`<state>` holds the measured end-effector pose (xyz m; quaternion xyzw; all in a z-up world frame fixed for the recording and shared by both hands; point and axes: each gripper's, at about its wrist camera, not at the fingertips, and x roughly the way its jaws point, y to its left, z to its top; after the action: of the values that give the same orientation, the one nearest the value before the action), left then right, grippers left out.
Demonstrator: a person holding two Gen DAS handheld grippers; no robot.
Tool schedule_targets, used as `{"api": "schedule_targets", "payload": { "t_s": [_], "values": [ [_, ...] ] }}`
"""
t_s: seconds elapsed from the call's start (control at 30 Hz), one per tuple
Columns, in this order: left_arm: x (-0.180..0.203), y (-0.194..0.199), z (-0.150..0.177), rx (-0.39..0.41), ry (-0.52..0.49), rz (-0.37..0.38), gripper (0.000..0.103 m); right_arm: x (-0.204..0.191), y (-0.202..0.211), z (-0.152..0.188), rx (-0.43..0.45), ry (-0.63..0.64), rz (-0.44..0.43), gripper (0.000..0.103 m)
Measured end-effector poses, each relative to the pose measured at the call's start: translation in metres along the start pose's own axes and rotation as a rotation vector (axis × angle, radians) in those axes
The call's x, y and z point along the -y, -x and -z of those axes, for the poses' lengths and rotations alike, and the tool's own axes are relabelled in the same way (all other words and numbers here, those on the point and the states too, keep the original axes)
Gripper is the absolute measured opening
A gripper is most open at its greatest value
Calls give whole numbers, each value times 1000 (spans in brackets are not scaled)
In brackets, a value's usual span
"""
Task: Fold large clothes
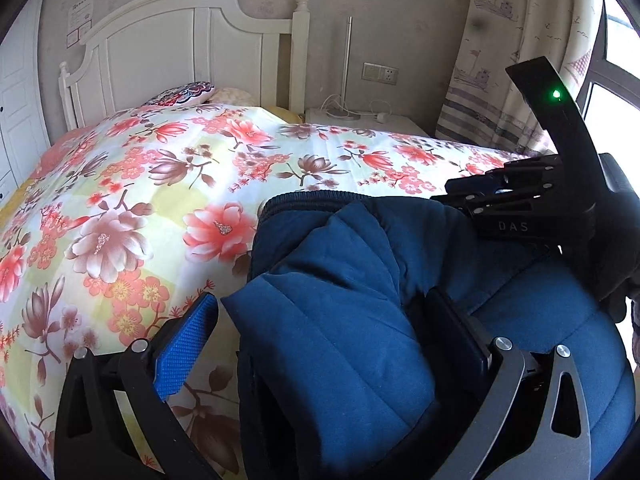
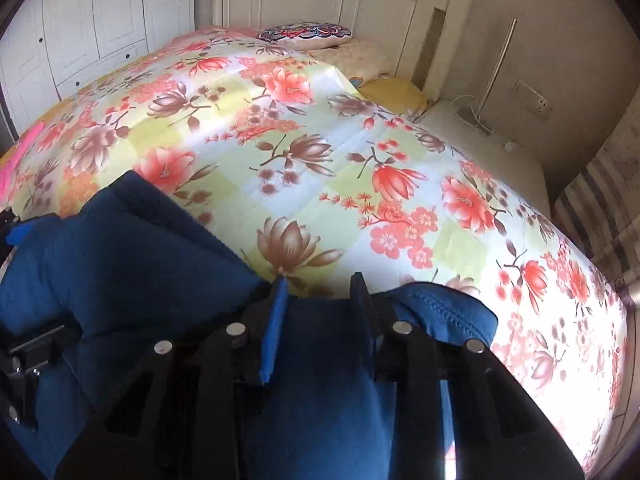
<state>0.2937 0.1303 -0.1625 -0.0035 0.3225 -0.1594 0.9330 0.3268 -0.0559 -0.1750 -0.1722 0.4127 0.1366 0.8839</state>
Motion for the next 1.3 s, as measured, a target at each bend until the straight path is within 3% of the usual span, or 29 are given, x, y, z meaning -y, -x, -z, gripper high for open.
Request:
{"api": "schedule_targets", "payload": {
  "t_s": [0.1, 0.27, 0.33, 0.4, 0.47, 0.57, 0.63, 0.73, 0.87, 0.97, 1.17, 1.3],
  "values": [
    [0, -1, 0, -6, -1, 3, 99, -8, 16, 0, 33, 43, 49, 35],
    [0, 1, 1, -1, -3, -4, 99, -7, 93, 30, 222, -56, 7, 60],
    [1, 1, 1, -1, -6, -8, 99, -15, 115, 48, 255, -21, 6, 61],
    [1, 1, 1, -2, -7, -10, 99, -23, 113, 58, 224, 10, 5, 61],
    [2, 2, 1, 1, -10, -20, 99, -33, 83, 69, 99, 45, -25, 61],
    [10, 9, -3, -5, -60, -109, 99, -29, 71, 80, 133, 10, -57, 62],
    [17, 30, -7, 19, -110, -209, 99, -29, 75, 78, 125, 26, -47, 62],
    [29, 77, -5, 82, -152, -278, 99, -30, 82, 78, 130, 38, -29, 62],
    [54, 123, 19, 106, -198, -246, 99, -26, 83, 83, 163, -4, -41, 62],
    [64, 104, 47, -12, -252, -261, 99, -27, 84, 86, 175, -19, -36, 62],
    [43, 90, 71, -11, -117, -179, 99, -26, 116, 97, 222, -36, -44, 62],
    [45, 91, 72, -8, -124, -185, 99, -37, 176, 119, 358, -27, -79, 68]
  ]
}}
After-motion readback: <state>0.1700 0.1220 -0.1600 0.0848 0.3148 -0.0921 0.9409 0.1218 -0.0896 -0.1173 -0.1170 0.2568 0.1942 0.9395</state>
